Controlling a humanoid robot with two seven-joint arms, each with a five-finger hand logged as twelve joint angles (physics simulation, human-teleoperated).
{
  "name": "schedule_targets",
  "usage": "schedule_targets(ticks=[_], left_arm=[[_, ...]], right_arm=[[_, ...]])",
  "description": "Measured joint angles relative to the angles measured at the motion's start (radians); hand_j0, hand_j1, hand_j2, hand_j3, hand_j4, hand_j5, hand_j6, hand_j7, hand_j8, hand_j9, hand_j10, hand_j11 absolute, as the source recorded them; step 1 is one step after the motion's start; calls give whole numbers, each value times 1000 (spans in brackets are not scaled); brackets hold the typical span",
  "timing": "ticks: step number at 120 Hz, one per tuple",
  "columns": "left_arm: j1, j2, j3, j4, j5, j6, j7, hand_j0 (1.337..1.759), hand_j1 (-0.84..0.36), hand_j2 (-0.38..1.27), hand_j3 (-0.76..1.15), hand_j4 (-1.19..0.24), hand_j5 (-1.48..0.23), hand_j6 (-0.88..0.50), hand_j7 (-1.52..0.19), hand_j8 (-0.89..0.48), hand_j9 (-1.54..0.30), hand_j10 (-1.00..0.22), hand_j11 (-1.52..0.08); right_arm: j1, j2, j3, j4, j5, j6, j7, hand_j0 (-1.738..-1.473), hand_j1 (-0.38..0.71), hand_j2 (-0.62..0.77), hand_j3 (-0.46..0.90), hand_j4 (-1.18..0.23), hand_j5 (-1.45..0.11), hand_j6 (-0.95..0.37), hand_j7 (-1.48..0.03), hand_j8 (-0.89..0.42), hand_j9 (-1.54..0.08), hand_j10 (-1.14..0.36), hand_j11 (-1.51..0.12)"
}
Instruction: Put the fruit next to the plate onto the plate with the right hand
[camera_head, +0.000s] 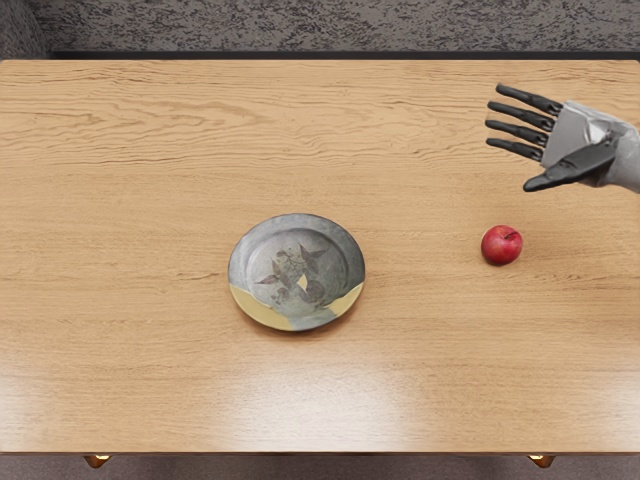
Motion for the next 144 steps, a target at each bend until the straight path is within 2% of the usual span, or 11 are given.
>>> schedule_targets(ticks=[28, 37, 47, 56, 70, 90, 100, 108, 115, 127, 144], left_arm=[[0, 0, 0, 0, 0, 0, 0, 1658, 73, 46, 0, -230, -299, -230, -299, -230, -299, -230, -299], [0, 0, 0, 0, 0, 0, 0, 1658, 73, 46, 0, -230, -299, -230, -299, -230, -299, -230, -299], [1, 0, 0, 0, 0, 0, 0, 1658, 73, 46, 0, -230, -299, -230, -299, -230, -299, -230, -299], [1, 0, 0, 0, 0, 0, 0, 1658, 73, 46, 0, -230, -299, -230, -299, -230, -299, -230, -299], [1, 0, 0, 0, 0, 0, 0, 1658, 73, 46, 0, -230, -299, -230, -299, -230, -299, -230, -299], [1, 0, 0, 0, 0, 0, 0, 1658, 73, 46, 0, -230, -299, -230, -299, -230, -299, -230, -299], [1, 0, 0, 0, 0, 0, 0, 1658, 73, 46, 0, -230, -299, -230, -299, -230, -299, -230, -299], [0, 0, 0, 0, 0, 0, 0, 1658, 73, 46, 0, -230, -299, -230, -299, -230, -299, -230, -299], [0, 0, 0, 0, 0, 0, 0, 1658, 73, 46, 0, -230, -299, -230, -299, -230, -299, -230, -299], [0, 0, 0, 0, 0, 0, 0, 1658, 73, 46, 0, -230, -299, -230, -299, -230, -299, -230, -299], [1, 0, 0, 0, 0, 0, 0, 1658, 73, 46, 0, -230, -299, -230, -299, -230, -299, -230, -299]], right_arm=[[1, -2, -2, 1, -16, 0, 1, -1658, -307, -5, 0, -34, -47, -33, -47, -34, -47, -34, -47], [0, -14, 22, 9, -93, 0, 3, -1658, -305, -5, 0, -35, -49, -35, -49, -35, -49, -36, -49], [0, -32, 62, 76, -272, 0, 2, -1658, -304, -5, 0, -37, -51, -37, -51, -37, -51, -38, -51], [-1, -79, 75, 179, -415, -21, -8, -1658, -303, -6, 0, -39, -51, -38, -52, -38, -51, -39, -51], [-3, -120, 76, 308, -595, -161, -102, -1658, -304, -5, 0, -40, -51, -40, -51, -40, -51, -40, -51], [-11, -132, 55, 404, -770, -361, -250, -1658, -305, -5, 0, -42, -51, -43, -50, -42, -51, -41, -50], [-10, -118, 36, 428, -815, -443, -346, -1658, -305, -5, 0, -42, -51, -44, -50, -43, -50, -42, -50], [-5, -92, 24, 437, -836, -490, -463, -1658, -305, -5, 0, -43, -51, -45, -50, -44, -50, -42, -50], [0, -71, 21, 441, -843, -515, -528, -1658, -306, -5, 0, -43, -51, -45, -50, -44, -50, -43, -50], [4, -42, 20, 435, -843, -558, -581, -1658, -306, -5, 0, -44, -51, -46, -50, -44, -50, -43, -50], [7, -2, 14, 380, -849, -605, -605, -1658, -306, -5, 0, -43, -50, -46, -49, -44, -50, -43, -50]])
